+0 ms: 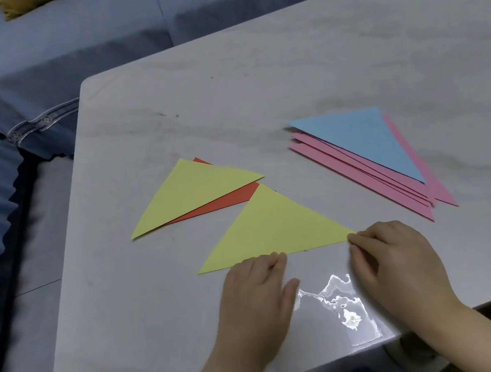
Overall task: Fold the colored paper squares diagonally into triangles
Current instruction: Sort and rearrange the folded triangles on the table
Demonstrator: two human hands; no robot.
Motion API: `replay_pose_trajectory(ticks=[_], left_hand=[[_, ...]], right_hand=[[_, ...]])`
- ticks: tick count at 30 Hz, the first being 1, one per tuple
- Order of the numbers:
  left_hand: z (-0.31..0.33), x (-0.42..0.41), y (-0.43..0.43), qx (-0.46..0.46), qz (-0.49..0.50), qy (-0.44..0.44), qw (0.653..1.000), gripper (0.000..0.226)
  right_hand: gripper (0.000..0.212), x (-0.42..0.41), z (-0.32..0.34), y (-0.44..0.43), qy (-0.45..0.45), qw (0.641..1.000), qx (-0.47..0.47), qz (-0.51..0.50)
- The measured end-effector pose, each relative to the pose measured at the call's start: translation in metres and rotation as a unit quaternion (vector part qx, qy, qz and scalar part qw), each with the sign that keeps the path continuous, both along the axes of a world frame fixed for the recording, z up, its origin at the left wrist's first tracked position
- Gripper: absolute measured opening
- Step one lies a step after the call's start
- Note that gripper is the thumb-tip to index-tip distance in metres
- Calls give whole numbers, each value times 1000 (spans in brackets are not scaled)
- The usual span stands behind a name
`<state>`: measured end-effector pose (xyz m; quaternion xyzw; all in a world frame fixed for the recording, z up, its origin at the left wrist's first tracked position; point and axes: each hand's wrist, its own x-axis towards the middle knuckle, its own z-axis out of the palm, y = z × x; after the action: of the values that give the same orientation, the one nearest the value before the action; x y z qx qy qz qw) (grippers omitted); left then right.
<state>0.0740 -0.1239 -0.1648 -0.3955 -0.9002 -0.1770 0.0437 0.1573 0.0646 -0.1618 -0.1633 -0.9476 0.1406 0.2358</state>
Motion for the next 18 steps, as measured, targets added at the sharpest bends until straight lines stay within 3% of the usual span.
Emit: replay_pose_trajectory(ticks=[3,7,9,14,18], left_hand=[[0,-5,-17,24,32,15,999,47],[3,-15,-46,33,88,25,995,54],[4,-20,-61,35,115,20,993,46],[8,-25,-69,22,146,14,989,40],[19,-32,-57,15,220,-55,974,47]], right_hand=[[30,-1,1,0,-3,1000,1,-4],[28,-1,1,2,-12,1000,0,-6],[25,-1,4,2,-28,1000,-1,-8],[1,-6,19,-4,-127,991,-28,-37],[52,-42,37,-10,-214,963,-158,-38]])
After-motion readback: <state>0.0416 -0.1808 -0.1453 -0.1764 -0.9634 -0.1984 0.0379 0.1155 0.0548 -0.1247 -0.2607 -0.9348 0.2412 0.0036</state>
